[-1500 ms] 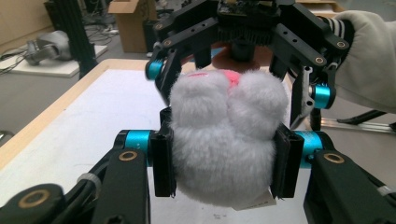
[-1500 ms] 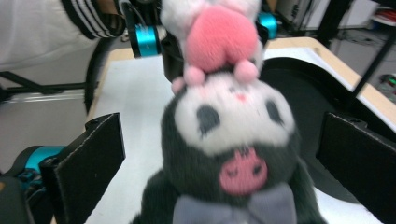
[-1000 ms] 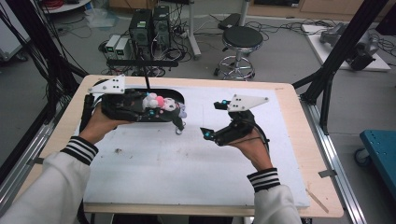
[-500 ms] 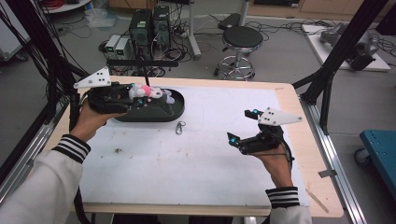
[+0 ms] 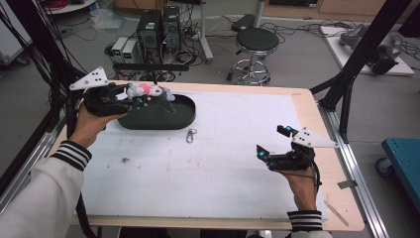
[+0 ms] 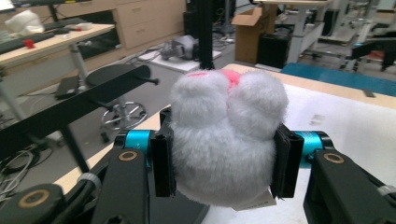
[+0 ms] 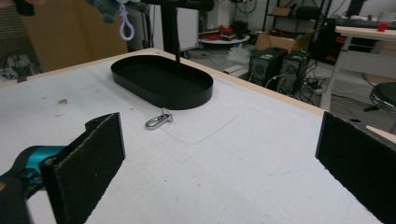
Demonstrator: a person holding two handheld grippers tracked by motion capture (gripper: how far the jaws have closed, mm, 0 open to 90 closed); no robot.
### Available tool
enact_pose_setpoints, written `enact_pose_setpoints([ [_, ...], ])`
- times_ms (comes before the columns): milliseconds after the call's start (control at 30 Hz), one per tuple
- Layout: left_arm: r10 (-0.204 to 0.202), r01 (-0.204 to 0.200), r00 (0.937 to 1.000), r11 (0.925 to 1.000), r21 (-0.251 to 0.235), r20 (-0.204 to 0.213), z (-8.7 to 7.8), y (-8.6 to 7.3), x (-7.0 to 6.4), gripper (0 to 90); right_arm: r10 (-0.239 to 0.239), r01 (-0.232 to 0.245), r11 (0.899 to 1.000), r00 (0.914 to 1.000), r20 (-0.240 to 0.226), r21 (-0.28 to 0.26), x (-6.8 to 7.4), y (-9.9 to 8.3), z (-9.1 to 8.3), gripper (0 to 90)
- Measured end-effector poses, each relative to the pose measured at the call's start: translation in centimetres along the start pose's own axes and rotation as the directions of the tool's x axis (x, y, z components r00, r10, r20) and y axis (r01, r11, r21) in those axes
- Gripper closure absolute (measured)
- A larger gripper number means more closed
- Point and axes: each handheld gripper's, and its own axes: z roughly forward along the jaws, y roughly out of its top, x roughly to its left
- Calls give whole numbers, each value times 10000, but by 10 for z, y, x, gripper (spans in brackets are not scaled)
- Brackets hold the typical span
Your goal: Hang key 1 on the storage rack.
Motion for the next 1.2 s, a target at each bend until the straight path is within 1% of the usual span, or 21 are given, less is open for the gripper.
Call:
enact_pose_setpoints([
  [33,-28,28,10000,10000,-10,-82,-1,0,1,535,-35,36,10000,10000,90,-73,-1,-2,-1,6],
  [67,-76,75,9996,10000,-46,-255,-3,-1,4,535,59,-57,9999,9998,177,-121,-1,-5,-3,6],
  [167,-131,128,9991,9999,-68,-394,-6,-1,7,535,189,-178,9995,9989,423,-264,-2,-14,-8,6],
  [200,-179,176,9980,9998,-57,-610,-9,-1,10,535,197,-179,9992,9985,502,-346,-3,-17,-9,6],
  [267,-190,186,9973,9998,-57,-710,-11,-2,12,535,223,-203,9991,9983,540,-364,-4,-19,-10,6],
  [333,-215,209,9960,9998,-73,-865,-14,-2,15,535,215,-178,9988,9966,795,-466,-5,-27,-13,6],
  [400,-239,234,9936,9997,-54,-1102,-17,-2,18,535,300,-253,9981,9958,870,-556,-5,-31,-14,6],
  [433,-239,234,9936,9997,-54,-1102,-17,-2,18,535,300,-253,9981,9958,870,-556,-5,-31,-14,6],
  [500,-250,247,9910,9997,-42,-1318,-21,-2,21,535,287,-221,9974,9949,967,-685,-7,-36,-16,6],
  [533,-250,247,9910,9997,-42,-1318,-21,-2,21,535,341,-273,9974,9941,1026,-670,-6,-38,-17,6],
  [600,-155,162,9881,9999,36,-1533,-24,-1,23,535,333,-248,9967,9932,1111,-769,-7,-42,-19,6],
  [633,-155,162,9881,9999,36,-1533,-24,-1,23,535,333,-248,9967,9932,1111,-769,-7,-42,-19,6],
  [733,-187,196,9837,9998,32,-1786,-27,0,26,535,429,-327,9957,9920,1183,-866,-7,-49,-19,6],
  [767,-136,155,9828,9998,89,-1842,-28,0,27,535,348,-238,9958,9915,1250,-883,-7,-51,-19,6],
  [833,-185,199,9819,9998,56,-1886,-29,-1,28,535,363,-259,9957,9923,1181,-889,-6,-54,-19,6],
  [933,-215,227,9768,9997,32,-2130,-32,-1,31,535,268,-154,9954,9923,1208,-945,-7,-57,-19,6],
  [967,-215,227,9768,9997,32,-2130,-32,-1,31,535,268,-154,9954,9923,1208,-945,-7,-57,-19,6],
  [1033,-223,236,9731,9997,31,-2292,-34,-1,33,535,290,-163,9946,9919,1235,-1025,-6,-60,-18,6],
  [1133,-242,256,9675,9997,25,-2519,-36,-1,36,535,308,-132,9906,9913,1277,-1365,-6,-65,-18,6],
  [1167,-258,268,9664,9996,1,-2557,-37,-1,37,535,388,-213,9906,9910,1282,-1349,-6,-67,-18,6],
  [1200,-267,284,9638,9996,27,-2655,-38,0,39,535,421,-240,9910,9897,1366,-1317,-7,-67,-18,6],
])
